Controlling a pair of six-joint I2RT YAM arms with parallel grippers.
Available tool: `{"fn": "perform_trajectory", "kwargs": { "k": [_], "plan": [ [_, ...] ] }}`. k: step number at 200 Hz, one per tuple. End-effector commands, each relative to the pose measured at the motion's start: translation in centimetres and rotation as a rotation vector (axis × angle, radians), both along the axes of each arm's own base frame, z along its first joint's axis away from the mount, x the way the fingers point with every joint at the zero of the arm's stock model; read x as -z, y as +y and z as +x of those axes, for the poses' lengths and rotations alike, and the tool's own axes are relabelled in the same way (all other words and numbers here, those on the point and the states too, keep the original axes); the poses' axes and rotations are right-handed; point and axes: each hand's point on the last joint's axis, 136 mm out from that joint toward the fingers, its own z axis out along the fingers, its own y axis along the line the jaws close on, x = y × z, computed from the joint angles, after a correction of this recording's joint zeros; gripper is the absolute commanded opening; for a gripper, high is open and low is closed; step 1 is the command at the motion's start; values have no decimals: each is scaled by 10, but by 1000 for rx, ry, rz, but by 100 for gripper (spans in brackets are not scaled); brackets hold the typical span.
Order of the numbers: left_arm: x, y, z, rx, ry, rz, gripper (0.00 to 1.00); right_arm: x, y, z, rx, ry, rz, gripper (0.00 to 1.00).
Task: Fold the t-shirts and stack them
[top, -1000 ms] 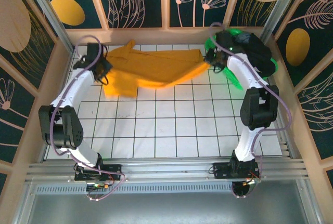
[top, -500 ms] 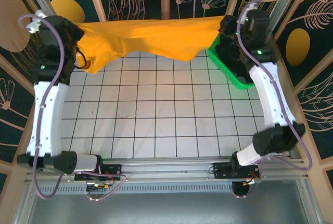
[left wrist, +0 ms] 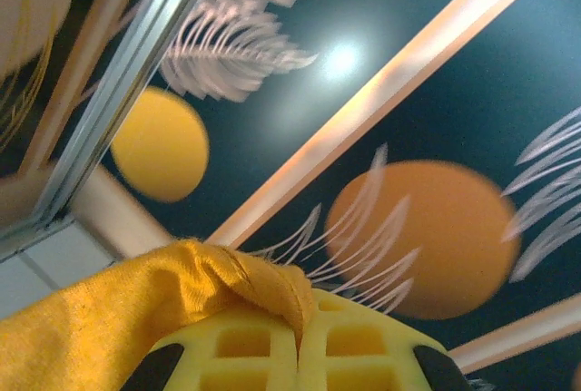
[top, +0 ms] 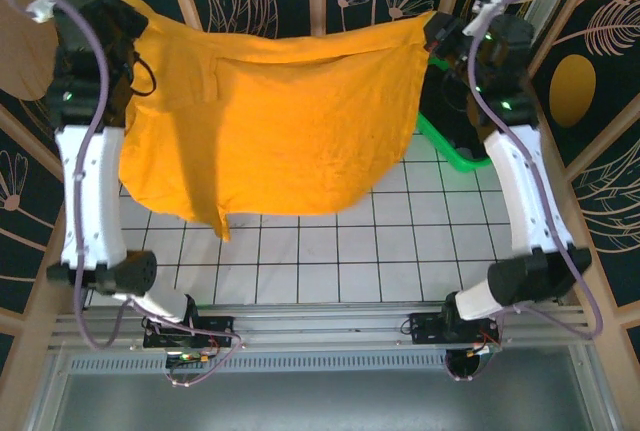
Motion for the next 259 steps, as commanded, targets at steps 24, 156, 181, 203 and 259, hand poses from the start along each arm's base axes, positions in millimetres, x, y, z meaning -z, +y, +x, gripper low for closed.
{"fn": "perform_trajectory", "kwargs": {
  "k": [24,156,181,203,259],
  "plan": [
    [32,17,59,110,72,-46,0,4,20,45,-103,39,27,0],
    [119,27,-47,76,300,-132,4,123,-35,-25,99,307,8,0],
    [229,22,-65,71,481,-190,35,231,-45,-56,152,546,-17,9],
    [315,20,-82,69,662,-208,63,310,-49,-72,153,752,-78,54],
    [388,-6,-115,138,874,-223,67,357,-59,-85,205,910,-183,63]
  ]
}}
